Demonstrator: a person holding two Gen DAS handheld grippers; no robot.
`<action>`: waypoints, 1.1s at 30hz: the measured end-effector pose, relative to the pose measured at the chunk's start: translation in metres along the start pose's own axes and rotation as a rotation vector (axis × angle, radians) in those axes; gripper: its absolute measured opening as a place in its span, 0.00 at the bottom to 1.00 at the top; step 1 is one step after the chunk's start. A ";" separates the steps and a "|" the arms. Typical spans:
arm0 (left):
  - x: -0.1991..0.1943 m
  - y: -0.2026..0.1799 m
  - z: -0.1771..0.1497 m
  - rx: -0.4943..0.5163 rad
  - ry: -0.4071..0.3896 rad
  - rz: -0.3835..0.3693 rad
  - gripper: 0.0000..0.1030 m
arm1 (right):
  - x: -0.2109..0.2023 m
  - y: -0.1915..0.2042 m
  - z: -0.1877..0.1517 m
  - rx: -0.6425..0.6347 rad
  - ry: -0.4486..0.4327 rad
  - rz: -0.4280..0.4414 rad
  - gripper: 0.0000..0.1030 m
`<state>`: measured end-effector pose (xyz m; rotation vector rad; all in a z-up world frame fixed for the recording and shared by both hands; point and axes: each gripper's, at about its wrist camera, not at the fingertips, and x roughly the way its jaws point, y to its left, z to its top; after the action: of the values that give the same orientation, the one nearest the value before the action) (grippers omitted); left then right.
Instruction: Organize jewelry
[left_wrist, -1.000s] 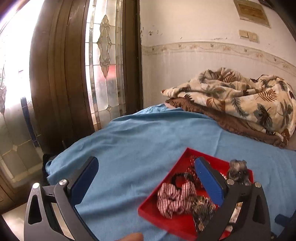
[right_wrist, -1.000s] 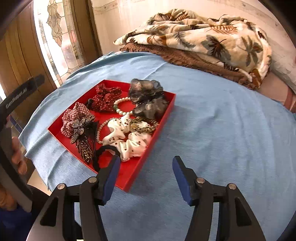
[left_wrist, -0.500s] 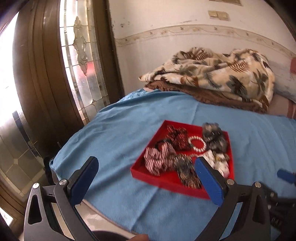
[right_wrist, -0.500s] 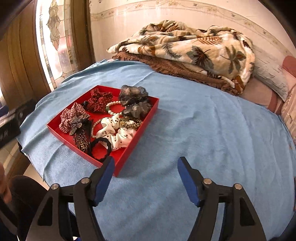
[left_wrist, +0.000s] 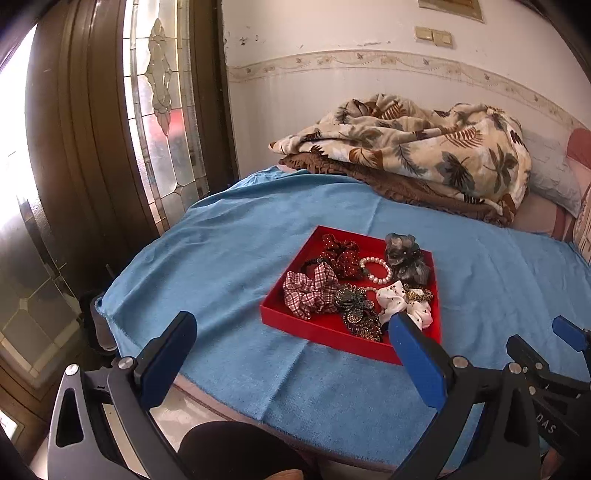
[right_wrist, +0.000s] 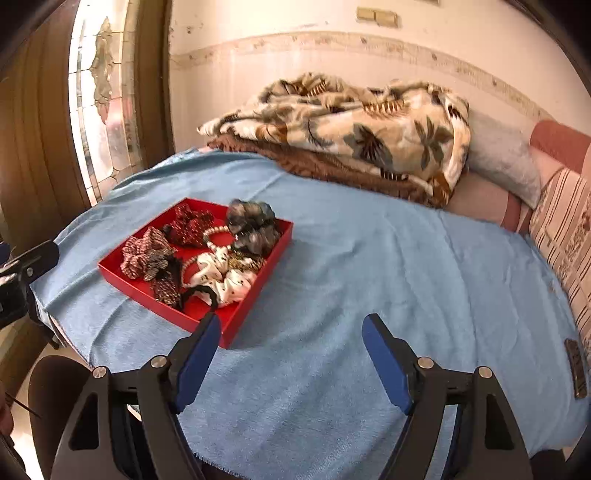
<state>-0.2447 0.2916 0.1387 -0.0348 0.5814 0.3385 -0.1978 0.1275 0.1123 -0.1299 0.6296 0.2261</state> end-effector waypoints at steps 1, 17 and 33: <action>-0.004 0.002 0.000 -0.008 -0.010 -0.004 1.00 | -0.005 0.002 0.000 -0.010 -0.025 -0.002 0.80; -0.044 0.004 -0.005 -0.010 -0.197 -0.093 1.00 | -0.041 0.011 -0.002 -0.057 -0.202 -0.060 0.90; -0.021 -0.006 -0.014 0.038 -0.095 -0.105 1.00 | -0.030 0.012 -0.007 -0.055 -0.156 -0.057 0.90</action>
<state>-0.2669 0.2780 0.1377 -0.0120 0.4897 0.2261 -0.2283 0.1327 0.1246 -0.1811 0.4643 0.1963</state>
